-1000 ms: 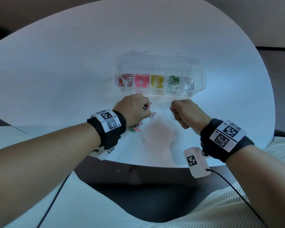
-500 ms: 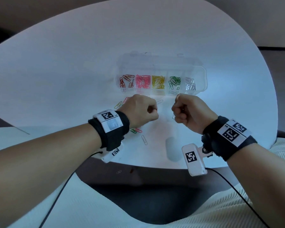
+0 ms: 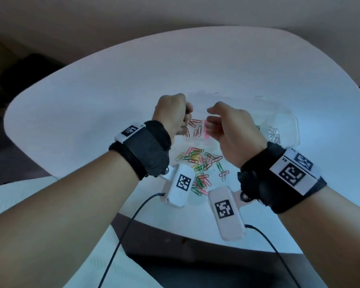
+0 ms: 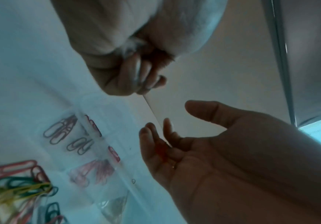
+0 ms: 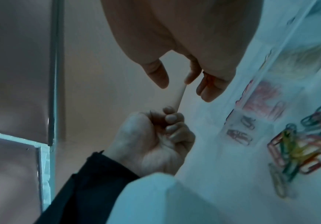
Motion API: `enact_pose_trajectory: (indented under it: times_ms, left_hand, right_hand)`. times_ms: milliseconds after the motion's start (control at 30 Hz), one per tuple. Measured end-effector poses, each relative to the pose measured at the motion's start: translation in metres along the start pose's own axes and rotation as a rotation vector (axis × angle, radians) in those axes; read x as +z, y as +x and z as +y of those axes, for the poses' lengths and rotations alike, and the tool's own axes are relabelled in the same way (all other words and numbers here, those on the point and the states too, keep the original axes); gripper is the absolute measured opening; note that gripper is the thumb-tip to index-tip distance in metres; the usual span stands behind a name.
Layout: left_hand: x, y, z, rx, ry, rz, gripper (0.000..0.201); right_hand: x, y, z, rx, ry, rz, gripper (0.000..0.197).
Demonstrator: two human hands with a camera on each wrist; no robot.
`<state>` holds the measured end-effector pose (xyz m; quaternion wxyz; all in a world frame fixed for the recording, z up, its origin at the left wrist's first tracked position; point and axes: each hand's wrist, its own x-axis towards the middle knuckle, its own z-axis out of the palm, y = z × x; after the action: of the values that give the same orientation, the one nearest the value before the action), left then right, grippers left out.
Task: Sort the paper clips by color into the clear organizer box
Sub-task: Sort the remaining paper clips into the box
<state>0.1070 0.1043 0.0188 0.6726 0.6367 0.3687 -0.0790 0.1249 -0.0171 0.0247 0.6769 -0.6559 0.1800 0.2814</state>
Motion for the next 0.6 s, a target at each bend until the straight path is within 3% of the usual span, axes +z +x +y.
enact_pose_trajectory:
  times_ms: [100,233,333,433,600]
  left_hand:
    - [-0.005,0.012,0.003,-0.053,0.032,0.032,0.023]
    - [-0.004,0.016,0.001,-0.061,0.046,0.055,0.03]
    - [0.001,0.015,0.0,-0.032,0.016,0.049,0.029]
    - [0.005,0.01,-0.001,0.031,0.018,0.017,0.017]
    - [0.016,-0.001,-0.008,0.155,0.393,-0.058,0.022]
  right_hand:
    - [0.012,0.007,-0.006,0.104,0.099,-0.04,0.017]
    - [0.01,0.015,-0.002,0.223,0.072,-0.18,0.054]
    - [-0.002,0.012,-0.003,0.198,0.093,-0.245,0.073]
    - [-0.028,0.003,-0.014,0.104,0.134,-0.205,0.058]
    - [-0.099,-0.016,-0.031,-0.046,0.003,-0.064,0.023]
